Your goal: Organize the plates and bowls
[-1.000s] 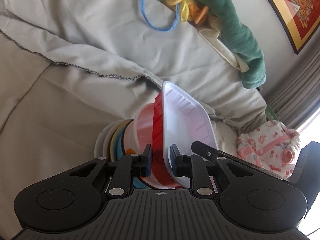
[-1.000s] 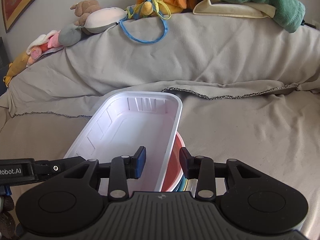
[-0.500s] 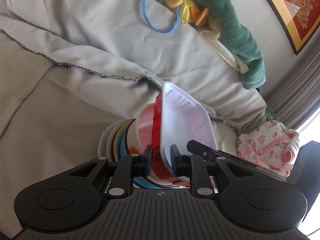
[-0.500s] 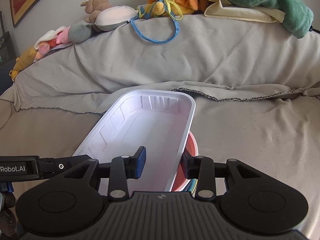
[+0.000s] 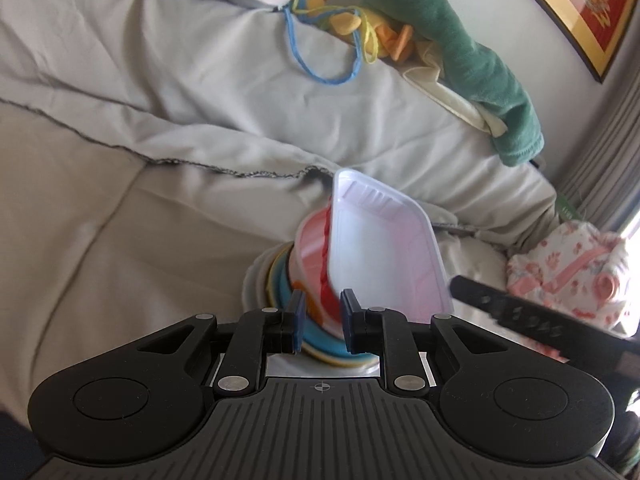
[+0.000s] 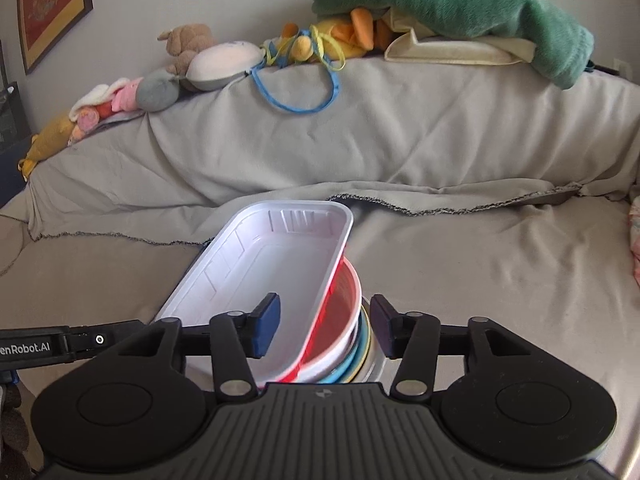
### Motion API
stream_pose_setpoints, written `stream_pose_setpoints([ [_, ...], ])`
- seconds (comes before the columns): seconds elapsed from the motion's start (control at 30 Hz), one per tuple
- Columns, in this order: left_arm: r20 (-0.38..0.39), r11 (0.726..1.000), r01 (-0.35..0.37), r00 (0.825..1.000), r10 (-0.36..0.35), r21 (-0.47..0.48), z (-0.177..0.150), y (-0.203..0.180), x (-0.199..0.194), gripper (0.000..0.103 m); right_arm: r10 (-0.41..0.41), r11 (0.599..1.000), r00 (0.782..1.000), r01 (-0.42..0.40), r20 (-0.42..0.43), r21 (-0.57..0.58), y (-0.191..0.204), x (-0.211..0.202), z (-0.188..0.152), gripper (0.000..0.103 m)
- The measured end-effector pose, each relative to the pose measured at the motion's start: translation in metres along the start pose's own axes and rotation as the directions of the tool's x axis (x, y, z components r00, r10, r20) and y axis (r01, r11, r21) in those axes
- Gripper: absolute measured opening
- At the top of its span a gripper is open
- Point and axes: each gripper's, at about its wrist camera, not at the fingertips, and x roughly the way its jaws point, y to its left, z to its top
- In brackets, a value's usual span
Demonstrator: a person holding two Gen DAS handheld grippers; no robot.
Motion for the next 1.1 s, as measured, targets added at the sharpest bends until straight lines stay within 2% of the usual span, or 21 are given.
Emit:
stream_pose_setpoints([
  [0.1,0.004,0.996,-0.034,0.999,0.034,0.088,-0.022,-0.016,-0.013,0.022,0.012,1.0,1.0,-0.012,-0.017,0.023,-0.004,-0.022,-0.013,0.059],
  [0.2,-0.039,0.986,-0.053,0.997,0.06,0.158,-0.048,-0.031,-0.023,0.022,0.049,0.998,0.995,-0.046,-0.086,0.043,-0.005,-0.039,-0.035,0.06],
  [0.4,-0.11,0.987,-0.029,0.993,0.047,0.159,-0.083,-0.051,-0.04,0.018,0.059,0.998,0.987,-0.058,-0.152,0.009,0.003,-0.071,-0.079,0.06],
  [0.5,-0.127,0.983,-0.046,0.99,0.07,0.18,-0.089,-0.061,-0.04,0.018,0.067,0.998,0.982,-0.063,-0.174,0.028,0.002,-0.078,-0.091,0.061],
  [0.67,-0.149,0.973,-0.024,0.987,0.059,0.229,-0.097,-0.076,-0.037,0.018,0.048,0.998,0.983,-0.042,-0.175,0.04,-0.002,-0.082,-0.097,0.063],
  [1.1,-0.127,0.961,-0.084,0.985,0.121,0.262,-0.098,-0.079,-0.04,0.017,0.041,0.999,0.98,-0.035,-0.194,0.034,0.003,-0.081,-0.102,0.064],
])
